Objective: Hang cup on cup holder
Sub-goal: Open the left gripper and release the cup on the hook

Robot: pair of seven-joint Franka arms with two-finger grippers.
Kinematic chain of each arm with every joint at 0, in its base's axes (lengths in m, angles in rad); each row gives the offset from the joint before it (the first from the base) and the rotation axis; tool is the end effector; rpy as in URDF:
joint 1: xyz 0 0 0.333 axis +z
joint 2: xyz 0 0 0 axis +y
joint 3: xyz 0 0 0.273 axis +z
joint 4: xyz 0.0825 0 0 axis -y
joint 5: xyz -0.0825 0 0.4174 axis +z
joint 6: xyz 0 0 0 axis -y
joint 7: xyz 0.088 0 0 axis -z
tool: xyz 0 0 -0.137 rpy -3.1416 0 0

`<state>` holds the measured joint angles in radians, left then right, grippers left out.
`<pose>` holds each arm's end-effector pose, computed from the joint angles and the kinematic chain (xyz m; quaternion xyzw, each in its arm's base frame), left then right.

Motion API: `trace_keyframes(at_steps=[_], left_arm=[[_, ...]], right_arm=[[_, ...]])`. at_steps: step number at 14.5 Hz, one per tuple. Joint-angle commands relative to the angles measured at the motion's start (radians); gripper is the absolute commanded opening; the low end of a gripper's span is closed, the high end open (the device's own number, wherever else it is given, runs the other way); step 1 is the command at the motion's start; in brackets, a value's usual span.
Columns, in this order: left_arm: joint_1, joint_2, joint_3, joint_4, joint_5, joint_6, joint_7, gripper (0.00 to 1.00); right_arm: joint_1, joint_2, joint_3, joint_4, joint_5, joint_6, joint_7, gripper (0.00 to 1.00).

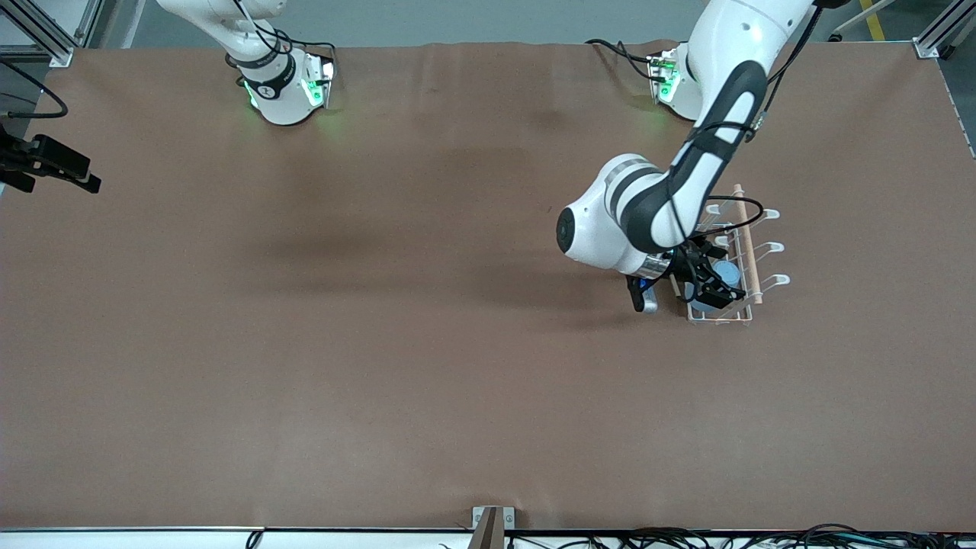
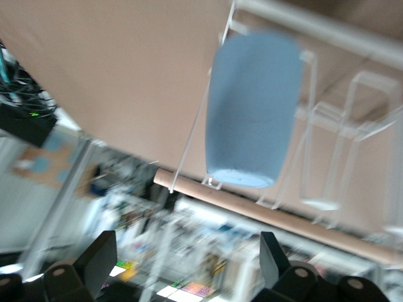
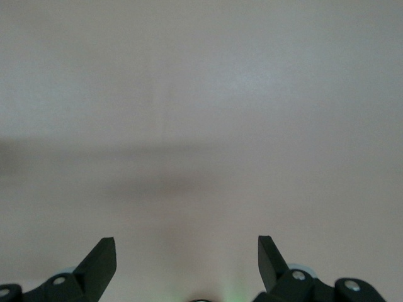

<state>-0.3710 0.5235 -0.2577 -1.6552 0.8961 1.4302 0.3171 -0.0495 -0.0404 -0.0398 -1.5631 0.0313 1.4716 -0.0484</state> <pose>0.5568 -0.2513 0.2375 -0.7260 0.4874 0.2625 0.4079 0.5634 -0.0463 0.5703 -0.9994 0.0193 0.0244 0.0181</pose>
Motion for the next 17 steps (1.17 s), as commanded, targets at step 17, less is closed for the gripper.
trace_keyframes(at_steps=[17], left_arm=[[0.308,-0.33,-0.005,0.364,-0.733,0.049,-0.34,1.0]], right_arm=[[0.025,-0.022,-0.015,-0.003,-0.019,0.019,0.002,1.0]])
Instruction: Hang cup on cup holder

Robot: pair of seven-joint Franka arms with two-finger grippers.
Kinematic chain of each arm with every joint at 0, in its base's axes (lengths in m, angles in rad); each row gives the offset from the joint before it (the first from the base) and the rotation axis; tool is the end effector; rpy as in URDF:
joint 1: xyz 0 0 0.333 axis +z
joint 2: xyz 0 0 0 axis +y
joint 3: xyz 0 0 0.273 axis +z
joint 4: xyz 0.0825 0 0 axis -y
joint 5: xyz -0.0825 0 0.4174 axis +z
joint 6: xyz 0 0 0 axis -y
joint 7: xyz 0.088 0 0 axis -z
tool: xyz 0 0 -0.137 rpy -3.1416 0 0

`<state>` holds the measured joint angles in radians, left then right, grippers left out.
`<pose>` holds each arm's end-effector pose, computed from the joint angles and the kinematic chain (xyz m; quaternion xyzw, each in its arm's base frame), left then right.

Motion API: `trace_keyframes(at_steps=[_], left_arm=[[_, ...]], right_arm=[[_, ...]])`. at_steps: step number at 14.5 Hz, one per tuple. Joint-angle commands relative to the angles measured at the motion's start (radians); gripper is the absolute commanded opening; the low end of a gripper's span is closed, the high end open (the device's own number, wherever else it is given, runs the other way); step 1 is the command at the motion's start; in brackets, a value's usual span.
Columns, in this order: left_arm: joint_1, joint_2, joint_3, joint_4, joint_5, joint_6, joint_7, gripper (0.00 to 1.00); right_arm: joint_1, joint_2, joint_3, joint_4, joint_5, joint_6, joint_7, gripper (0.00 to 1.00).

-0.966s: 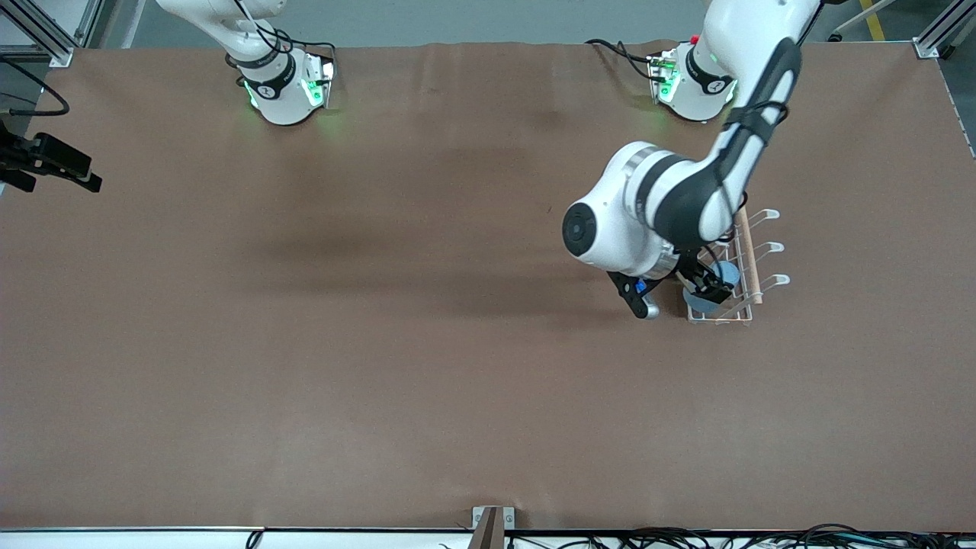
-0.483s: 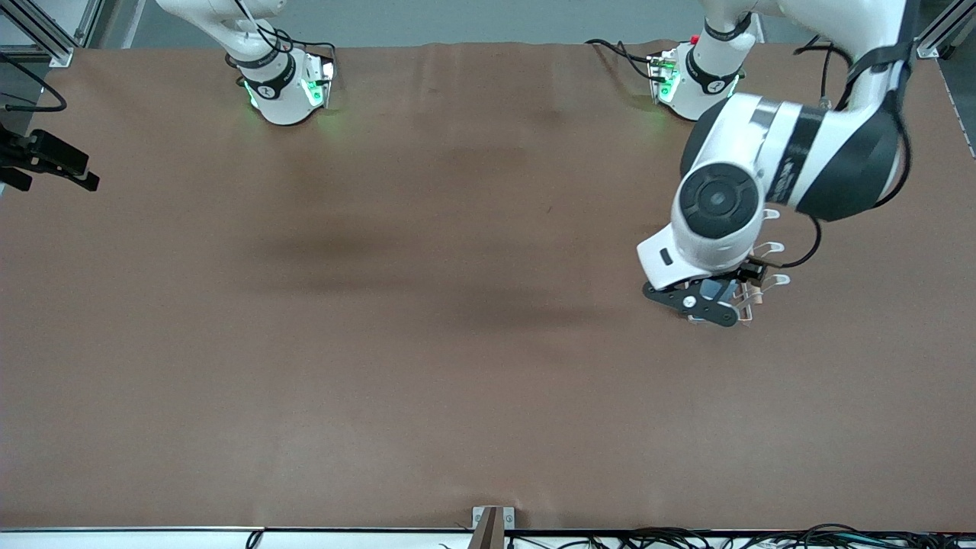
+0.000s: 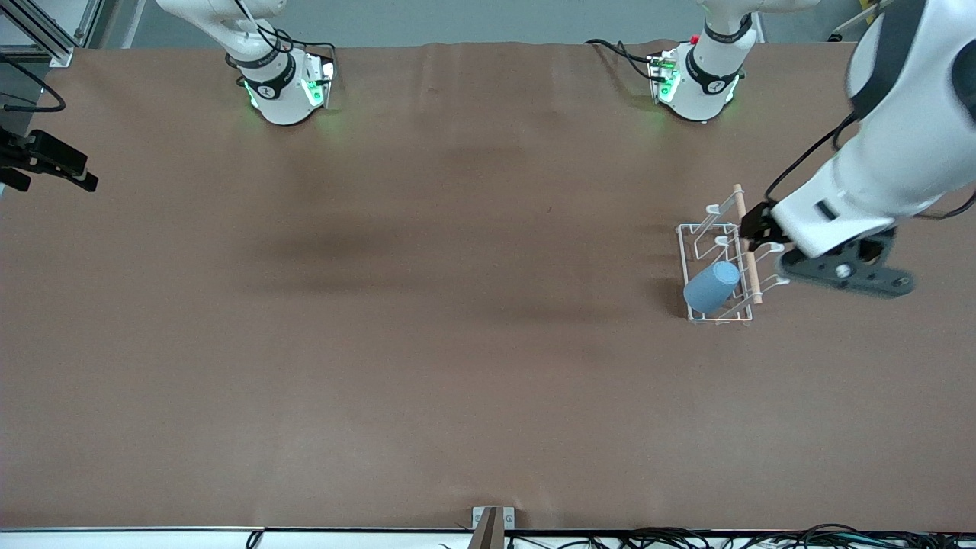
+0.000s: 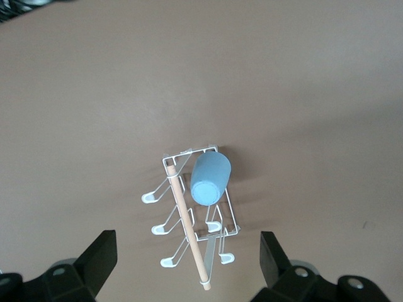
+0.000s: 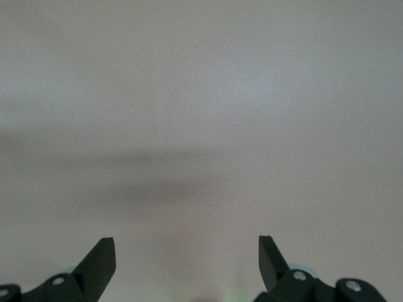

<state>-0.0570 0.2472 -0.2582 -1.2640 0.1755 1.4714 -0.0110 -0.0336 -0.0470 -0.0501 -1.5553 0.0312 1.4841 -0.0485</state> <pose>0.6210 -0.1565 0.5496 -0.9883 0.1408 0.0070 0.0580 0.5640 -0.0434 0.5789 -0.9997 0.0164 0.0110 0.0175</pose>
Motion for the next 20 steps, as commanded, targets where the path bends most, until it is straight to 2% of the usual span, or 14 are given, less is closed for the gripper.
trace_keyframes(at_steps=[1,4,5,7,9,12,15,20], left_arm=[[0.012,-0.069,-0.004,-0.035,-0.022,0.003,-0.014,1.0],[0.043,-0.127,0.014,-0.087,-0.108,0.015,-0.02,1.0],[0.036,-0.158,0.054,-0.118,-0.123,0.023,-0.021,1.0],[0.026,-0.257,0.114,-0.252,-0.197,0.071,-0.021,1.0],[0.025,-0.347,0.122,-0.365,-0.2,0.122,-0.02,1.0],[0.025,-0.4,0.123,-0.431,-0.195,0.122,-0.044,1.0],[0.003,-0.408,0.123,-0.439,-0.16,0.109,-0.121,1.0],[0.023,-0.396,0.126,-0.41,-0.16,0.101,-0.09,1.0]], right_arm=[[0.009,-0.014,-0.005,-0.011,-0.019,0.007,0.002,1.0],[0.011,-0.016,-0.005,-0.008,-0.021,0.007,0.013,1.0],[0.009,-0.016,-0.005,-0.008,-0.021,0.007,0.013,1.0],[0.004,-0.013,-0.005,-0.008,-0.021,0.007,0.013,1.0],[0.003,-0.013,-0.005,-0.008,-0.021,0.007,0.012,1.0],[0.003,-0.011,-0.005,-0.008,-0.021,0.005,0.012,1.0],[0.001,-0.011,-0.005,-0.008,-0.021,0.005,0.012,1.0],[0.001,-0.011,-0.005,-0.008,-0.021,0.005,0.012,1.0]])
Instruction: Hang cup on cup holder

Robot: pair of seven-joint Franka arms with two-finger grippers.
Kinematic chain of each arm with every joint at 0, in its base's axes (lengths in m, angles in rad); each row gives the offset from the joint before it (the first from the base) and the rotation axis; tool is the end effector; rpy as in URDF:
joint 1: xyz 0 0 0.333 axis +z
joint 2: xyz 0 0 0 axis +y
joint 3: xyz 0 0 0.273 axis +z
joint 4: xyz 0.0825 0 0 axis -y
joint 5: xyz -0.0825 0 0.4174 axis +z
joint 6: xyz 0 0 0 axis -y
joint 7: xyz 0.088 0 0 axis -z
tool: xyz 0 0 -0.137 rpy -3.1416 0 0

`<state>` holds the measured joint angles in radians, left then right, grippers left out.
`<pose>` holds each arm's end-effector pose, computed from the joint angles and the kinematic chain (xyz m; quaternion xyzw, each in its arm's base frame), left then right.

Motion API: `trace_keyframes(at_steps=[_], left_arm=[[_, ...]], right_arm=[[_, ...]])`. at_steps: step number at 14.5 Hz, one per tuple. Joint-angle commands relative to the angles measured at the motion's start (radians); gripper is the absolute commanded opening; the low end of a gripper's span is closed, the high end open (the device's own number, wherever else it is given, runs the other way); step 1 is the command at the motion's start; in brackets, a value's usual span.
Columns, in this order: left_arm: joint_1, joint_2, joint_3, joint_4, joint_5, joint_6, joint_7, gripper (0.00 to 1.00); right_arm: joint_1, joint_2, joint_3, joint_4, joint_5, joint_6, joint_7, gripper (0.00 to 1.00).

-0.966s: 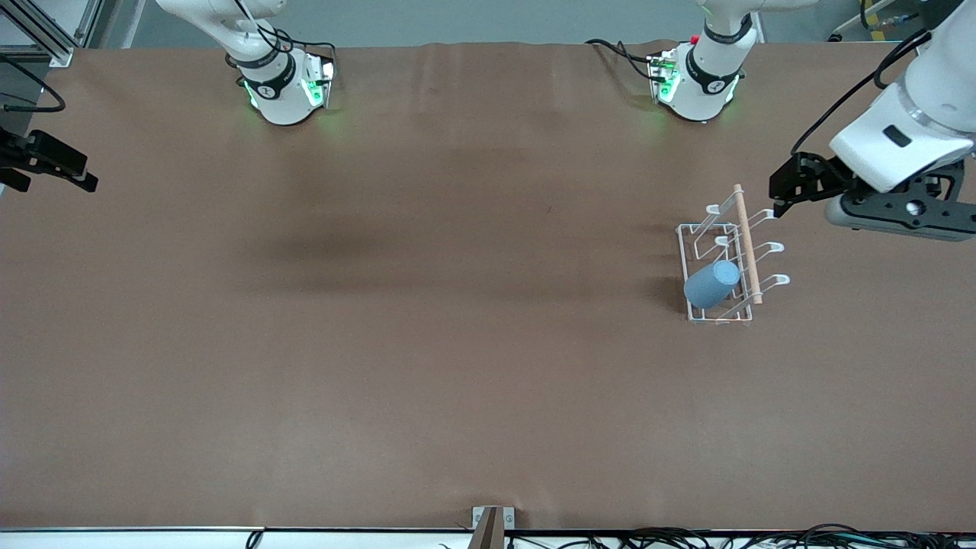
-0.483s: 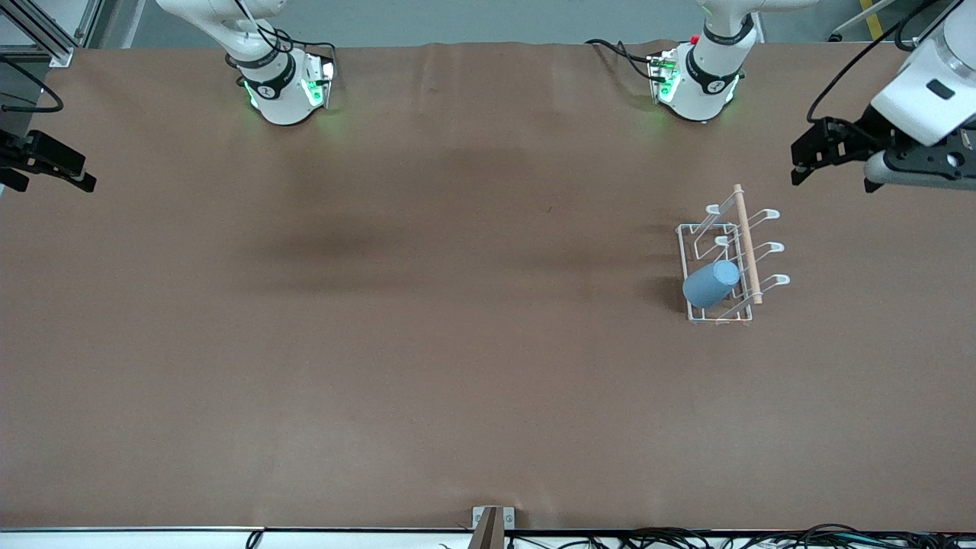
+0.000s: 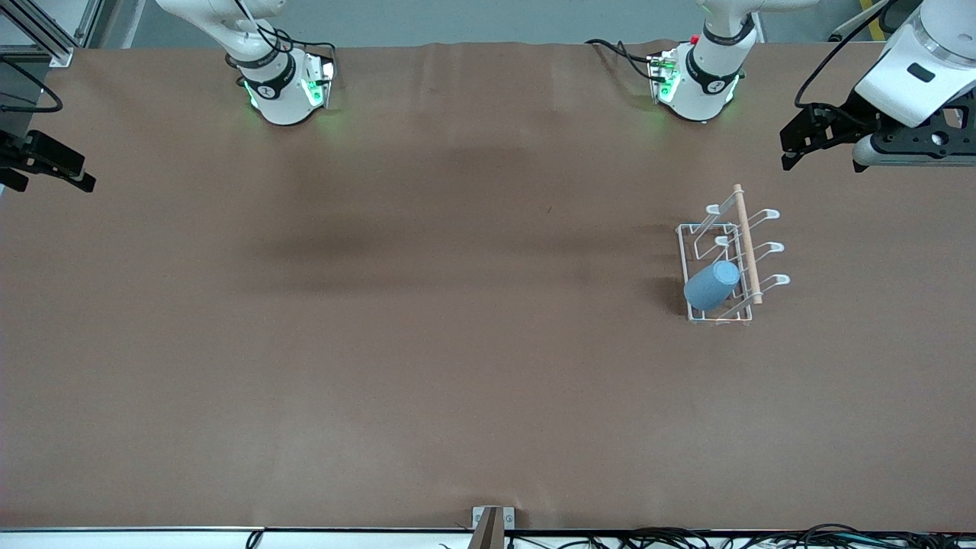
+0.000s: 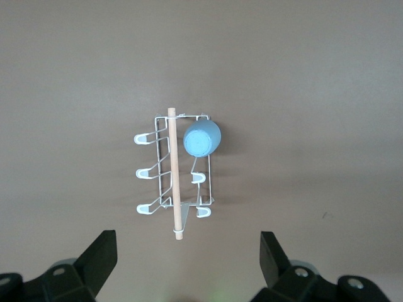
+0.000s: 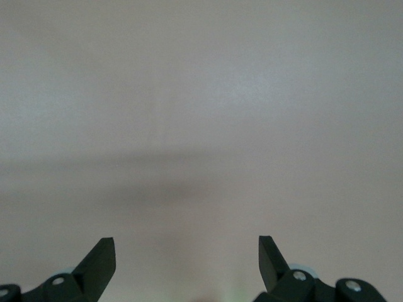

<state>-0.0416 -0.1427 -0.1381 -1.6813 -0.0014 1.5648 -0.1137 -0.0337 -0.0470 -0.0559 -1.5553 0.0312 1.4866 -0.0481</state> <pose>0.5397 -0.1023 0.5754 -0.9994 0.0324 -0.0136 0.0072 0.5641 -0.0468 0.5791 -0.9996 0.0196 0.0097 0.0176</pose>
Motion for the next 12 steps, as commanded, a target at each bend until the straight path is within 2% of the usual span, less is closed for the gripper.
trace_keyframes(at_steps=[1,4,12], left_arm=[[0.015,-0.003,0.006,0.017,0.018,0.008,0.016,1.0],[0.031,-0.008,0.031,0.009,0.017,-0.011,0.065,1.0],[0.034,0.02,0.031,0.038,0.015,-0.012,0.065,1.0]], right_arm=[[0.0,-0.011,0.001,-0.008,-0.019,0.003,0.011,1.0],[0.0,-0.011,0.001,-0.008,-0.019,0.001,0.013,1.0],[0.0,-0.011,0.001,-0.009,-0.019,0.001,0.013,1.0]])
